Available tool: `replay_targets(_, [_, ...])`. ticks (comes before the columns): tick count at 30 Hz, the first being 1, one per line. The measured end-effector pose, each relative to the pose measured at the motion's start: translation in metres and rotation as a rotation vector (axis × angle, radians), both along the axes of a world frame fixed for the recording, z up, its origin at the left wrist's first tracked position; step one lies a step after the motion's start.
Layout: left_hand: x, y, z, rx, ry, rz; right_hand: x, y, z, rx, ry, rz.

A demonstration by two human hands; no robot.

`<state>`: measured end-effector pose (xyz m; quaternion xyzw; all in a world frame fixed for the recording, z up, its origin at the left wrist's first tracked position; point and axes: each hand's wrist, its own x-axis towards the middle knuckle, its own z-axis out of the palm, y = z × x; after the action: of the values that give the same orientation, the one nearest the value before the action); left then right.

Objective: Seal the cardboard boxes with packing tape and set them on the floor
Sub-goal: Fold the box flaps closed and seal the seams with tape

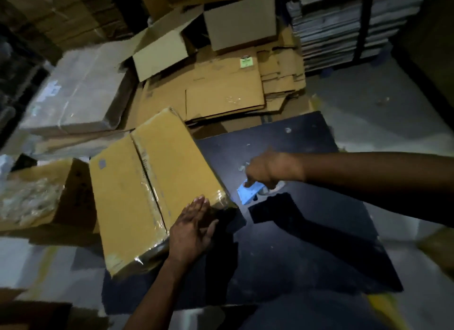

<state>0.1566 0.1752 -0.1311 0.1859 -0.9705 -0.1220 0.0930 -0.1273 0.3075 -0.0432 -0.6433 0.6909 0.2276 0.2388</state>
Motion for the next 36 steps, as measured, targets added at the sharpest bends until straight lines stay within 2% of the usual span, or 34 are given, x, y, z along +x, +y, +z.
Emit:
replay_targets(3, [-0.008,-0.006,0.029,0.107,-0.051,0.091,0.012,-0.009,-0.016,-0.039,-0.08,-0.056])
replay_targets(6, [-0.024,-0.015,0.049,0.029,-0.058,0.074,0.022,-0.019,-0.029,-0.16,-0.048,-0.062])
replay_targets(7, [-0.029,-0.019,0.052,-0.008,-0.068,0.042,0.025,-0.023,-0.032,-0.184,-0.029,-0.066])
replay_targets(10, [-0.052,-0.032,0.05,-0.009,-0.112,-0.157,0.025,-0.033,-0.032,-0.093,0.019,-0.056])
replay_targets(13, [-0.073,-0.042,0.042,-0.043,-0.228,-0.362,0.031,-0.045,-0.035,-0.025,0.093,-0.001])
replay_targets(16, [-0.077,-0.045,0.045,-0.135,-0.292,-0.417,0.035,-0.033,-0.056,0.048,0.19,0.027])
replay_targets(17, [-0.077,-0.045,0.048,-0.15,-0.299,-0.423,0.03,-0.022,-0.066,0.08,0.164,-0.028])
replay_targets(20, [-0.078,-0.046,0.052,-0.206,-0.336,-0.452,-0.003,0.009,-0.084,0.121,-0.15,-0.443])
replay_targets(21, [-0.08,-0.046,0.051,-0.206,-0.369,-0.453,-0.013,0.017,-0.09,0.158,-0.262,-0.517])
replay_targets(24, [-0.087,-0.052,0.048,-0.138,-0.469,-0.488,-0.039,0.029,-0.108,0.26,-0.452,-0.55])
replay_targets(27, [-0.105,-0.064,0.05,-0.1,-0.537,-0.586,-0.053,0.032,-0.113,0.185,-0.481,-0.614])
replay_targets(29, [-0.118,-0.071,0.055,-0.107,-0.591,-0.645,-0.056,0.03,-0.116,0.102,-0.432,-0.648])
replay_targets(32, [-0.133,-0.076,0.065,-0.195,-0.673,-0.75,-0.058,0.026,-0.121,-0.031,-0.341,-0.58])
replay_targets(36, [-0.148,-0.071,0.056,-0.221,-0.697,-0.795,-0.055,0.033,-0.115,-0.142,-0.269,-0.524])
